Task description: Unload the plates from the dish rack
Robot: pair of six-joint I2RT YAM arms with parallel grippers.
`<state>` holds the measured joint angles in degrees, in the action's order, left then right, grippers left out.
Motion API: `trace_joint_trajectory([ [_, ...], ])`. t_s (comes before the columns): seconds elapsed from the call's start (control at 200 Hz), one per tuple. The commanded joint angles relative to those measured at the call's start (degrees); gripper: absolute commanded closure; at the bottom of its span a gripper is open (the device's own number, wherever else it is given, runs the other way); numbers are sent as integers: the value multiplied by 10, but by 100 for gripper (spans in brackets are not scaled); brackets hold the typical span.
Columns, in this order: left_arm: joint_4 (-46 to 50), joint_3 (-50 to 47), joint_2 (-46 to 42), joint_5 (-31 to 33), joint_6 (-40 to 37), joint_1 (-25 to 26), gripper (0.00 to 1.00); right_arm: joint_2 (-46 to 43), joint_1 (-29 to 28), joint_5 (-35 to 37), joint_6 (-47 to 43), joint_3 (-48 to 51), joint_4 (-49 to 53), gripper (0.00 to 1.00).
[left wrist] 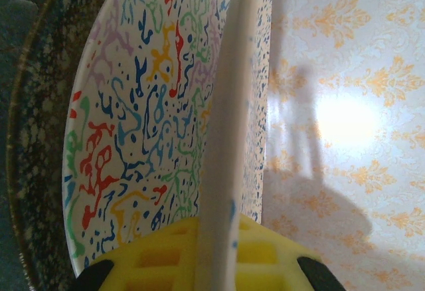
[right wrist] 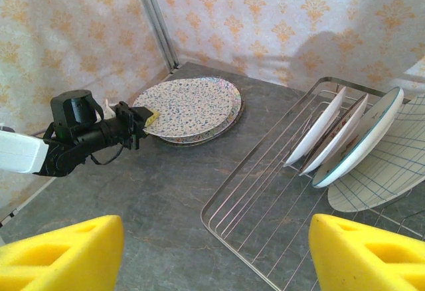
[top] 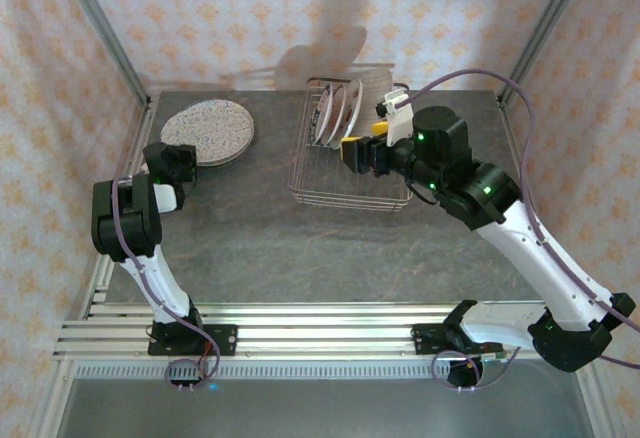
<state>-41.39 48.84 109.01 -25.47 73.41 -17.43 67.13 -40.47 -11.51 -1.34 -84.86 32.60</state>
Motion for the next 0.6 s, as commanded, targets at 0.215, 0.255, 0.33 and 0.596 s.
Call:
trace_joint_trajectory([
  [0.215, 29, 77, 27, -19, -28, -8, 100, 0, -3, 13, 8, -21, 7, 26],
  [0.255, 33, 80, 30, -20, -30, -8, 100, -1, -3, 12, 10, -21, 8, 26],
  [0.33, 30, 79, 34, -20, -27, -8, 100, -1, -3, 14, 10, -21, 8, 26],
  [0.596, 46, 85, 42, -26, -26, -8, 97, 3, -3, 16, 12, -20, 5, 26],
])
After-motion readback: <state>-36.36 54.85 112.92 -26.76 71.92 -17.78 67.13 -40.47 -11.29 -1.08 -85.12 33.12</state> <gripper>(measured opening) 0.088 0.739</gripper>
